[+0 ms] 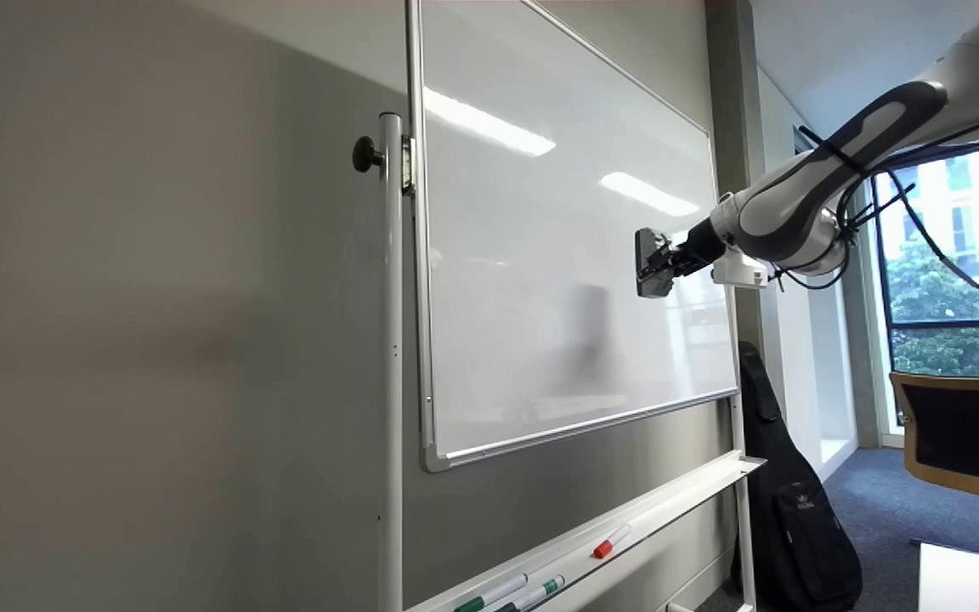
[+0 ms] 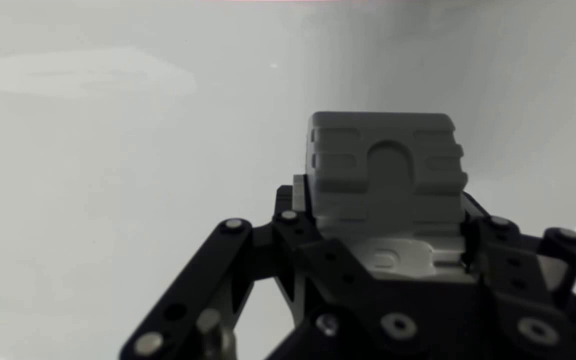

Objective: Wipe the white board with the grey eraser

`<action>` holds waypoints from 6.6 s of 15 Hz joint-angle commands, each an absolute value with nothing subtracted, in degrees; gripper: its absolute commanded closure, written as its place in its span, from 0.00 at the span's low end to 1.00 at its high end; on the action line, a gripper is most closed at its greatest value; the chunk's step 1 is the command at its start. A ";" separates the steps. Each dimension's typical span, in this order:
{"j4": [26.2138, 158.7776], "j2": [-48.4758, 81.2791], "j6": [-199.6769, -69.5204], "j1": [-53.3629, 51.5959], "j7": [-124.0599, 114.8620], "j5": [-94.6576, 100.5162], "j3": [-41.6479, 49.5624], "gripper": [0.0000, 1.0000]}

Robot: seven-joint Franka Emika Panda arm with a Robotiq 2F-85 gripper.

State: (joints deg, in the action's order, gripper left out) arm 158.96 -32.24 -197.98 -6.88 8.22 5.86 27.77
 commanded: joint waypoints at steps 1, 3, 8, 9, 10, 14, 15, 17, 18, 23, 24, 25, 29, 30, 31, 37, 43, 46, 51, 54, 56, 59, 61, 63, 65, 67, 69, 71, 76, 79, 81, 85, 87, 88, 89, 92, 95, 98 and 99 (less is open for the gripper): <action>158.96 -32.65 -197.74 -7.42 7.94 7.06 29.13 0.62; 158.96 -32.86 -197.98 -7.62 7.90 7.03 29.56 0.62; 158.96 -32.23 -197.98 -6.88 8.22 5.85 28.69 0.37; 158.96 -32.23 -197.98 -6.88 8.22 5.85 28.69 0.37; 158.96 -32.23 -197.98 -6.88 8.22 5.84 28.69 0.37; 158.96 -32.23 -197.98 -6.88 8.22 5.84 28.69 0.37; 158.96 -32.23 -197.98 -6.88 8.22 5.84 28.69 0.37; 158.96 -32.23 -197.98 -6.88 8.22 5.84 28.69 0.37; 158.96 -32.23 -197.98 -6.88 8.22 5.84 28.69 0.37; 158.96 -32.23 -197.98 -6.88 8.22 5.84 28.69 0.37; 158.96 -32.23 -197.98 -6.88 8.22 5.84 28.69 0.37; 158.96 -32.23 -197.98 -6.88 8.22 5.84 28.69 0.37; 158.96 -32.23 -197.98 -6.88 8.22 5.84 28.69 0.62; 158.86 -32.14 -196.44 -6.25 8.04 5.49 28.19 0.62; 158.85 -32.23 -193.96 -5.74 7.91 5.20 27.87 0.62; 158.31 -30.00 -170.87 5.09 8.16 4.80 21.13 0.62; 157.59 -26.97 -152.32 10.43 8.09 4.17 17.47 0.62; 157.20 -26.16 -147.36 10.72 8.05 4.00 16.68 0.62; 158.53 -26.83 -147.24 10.63 8.96 4.21 16.25 0.37; 158.49 -26.79 -147.15 10.63 8.95 4.23 16.14 0.37; 158.48 -26.78 -147.15 10.64 8.95 4.24 16.14 0.37; 158.46 -26.77 -147.15 10.64 8.95 4.24 16.14 0.37; 158.46 -26.77 -147.15 10.65 8.95 4.24 16.14 0.37; 158.46 -26.77 -147.15 10.68 8.95 4.24 16.14 0.37; 158.46 -26.77 -147.15 10.79 8.93 4.26 16.12 0.37; 158.46 -26.77 -147.15 10.89 8.92 4.28 16.09 0.37; 158.45 -26.76 -147.15 10.89 8.92 4.28 16.07 0.62; 158.14 -24.93 -146.88 10.89 8.58 4.21 16.10 0.62; 157.62 -15.00 -154.50 10.49 7.86 3.05 16.85 0.62; 156.73 -8.13 -158.76 9.71 8.56 0.57 17.06 0.62; 155.72 -3.86 -160.49 8.96 9.52 -2.43 17.02 0.62; 152.57 4.80 -167.34 7.19 12.04 -9.44 16.20 0.62; 150.24 8.31 -169.39 7.48 14.06 -12.86 14.40 0.62; 148.78 10.08 -169.97 7.88 15.05 -14.08 13.35 0.62; 147.51 11.71 -170.33 8.32 15.75 -14.91 12.45 0.62; 143.61 16.10 -170.04 9.92 17.34 -16.45 9.87 0.62; 140.02 20.33 -170.24 11.44 18.26 -15.99 8.33 0.62; 136.23 24.87 -170.82 12.48 19.07 -14.12 8.72 0.62; 135.04 26.12 -170.83 12.93 19.70 -13.95 8.75 0.62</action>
